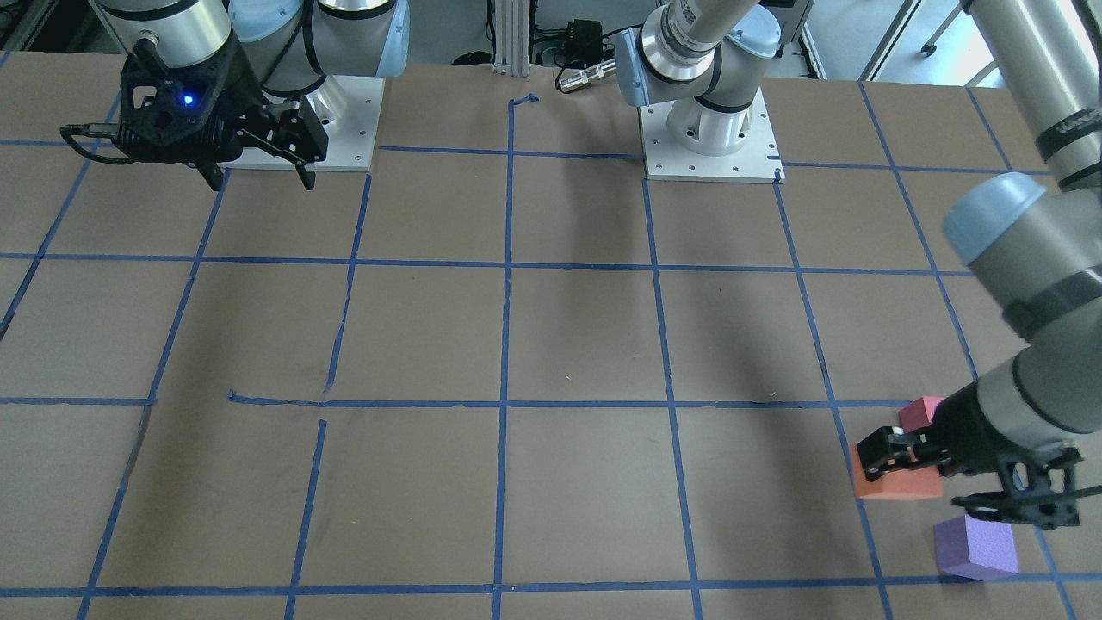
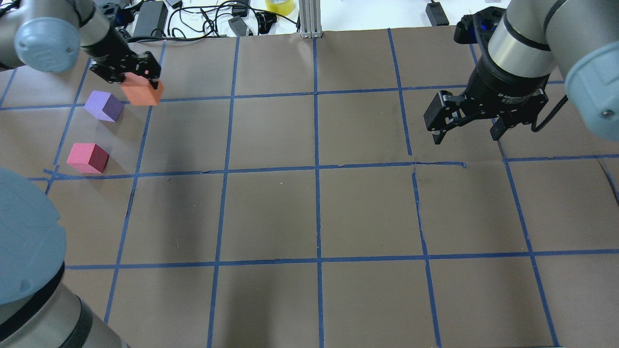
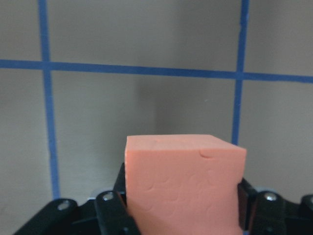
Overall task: Arrange blocks in a line
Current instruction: 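Carry the orange cube with the left gripper toward the purple cube, then lower the orange cube between the purple and pink cubes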
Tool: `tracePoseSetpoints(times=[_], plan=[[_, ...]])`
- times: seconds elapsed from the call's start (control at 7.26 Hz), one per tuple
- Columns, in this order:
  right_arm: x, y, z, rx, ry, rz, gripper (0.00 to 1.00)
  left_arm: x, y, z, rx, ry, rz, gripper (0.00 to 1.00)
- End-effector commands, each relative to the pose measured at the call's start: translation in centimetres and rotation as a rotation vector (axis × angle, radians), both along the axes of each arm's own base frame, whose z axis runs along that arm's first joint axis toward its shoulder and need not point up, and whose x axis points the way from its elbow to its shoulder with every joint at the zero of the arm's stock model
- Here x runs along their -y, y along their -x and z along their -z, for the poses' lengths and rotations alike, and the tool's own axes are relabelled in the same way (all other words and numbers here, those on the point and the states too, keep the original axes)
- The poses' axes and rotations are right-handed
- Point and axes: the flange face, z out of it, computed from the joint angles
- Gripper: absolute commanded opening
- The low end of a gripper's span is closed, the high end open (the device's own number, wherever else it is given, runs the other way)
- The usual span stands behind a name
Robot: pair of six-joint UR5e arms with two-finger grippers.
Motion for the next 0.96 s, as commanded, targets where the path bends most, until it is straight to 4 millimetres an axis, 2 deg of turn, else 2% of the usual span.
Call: tracePoseSetpoints(times=[0.0,0.14,0.28,0.55,0.83], plan=[[0.0,0.0,0.0,0.000,-0.002,-0.002,1.00,-2.5,-10.9,1.2,0.022,0.006,0.166,0.21],[-0.1,0.0,0.0,0.000,0.000,-0.002,1.00,-2.5,-14.4,2.7,0.051,0.043,0.235,0.21],[0.0,0.0,-0.1,0.000,0.001,-0.002,1.00,-2.3,-16.1,5.2,0.041,0.038,0.237,0.21],[0.0,0.0,-0.1,0.000,0.001,-0.004,1.00,-0.9,-17.0,8.0,0.065,0.080,0.238,0.21],[0.0,0.1,0.0,-0.001,0.000,-0.002,1.00,-1.0,-16.9,9.4,0.046,0.065,0.228,0.21]])
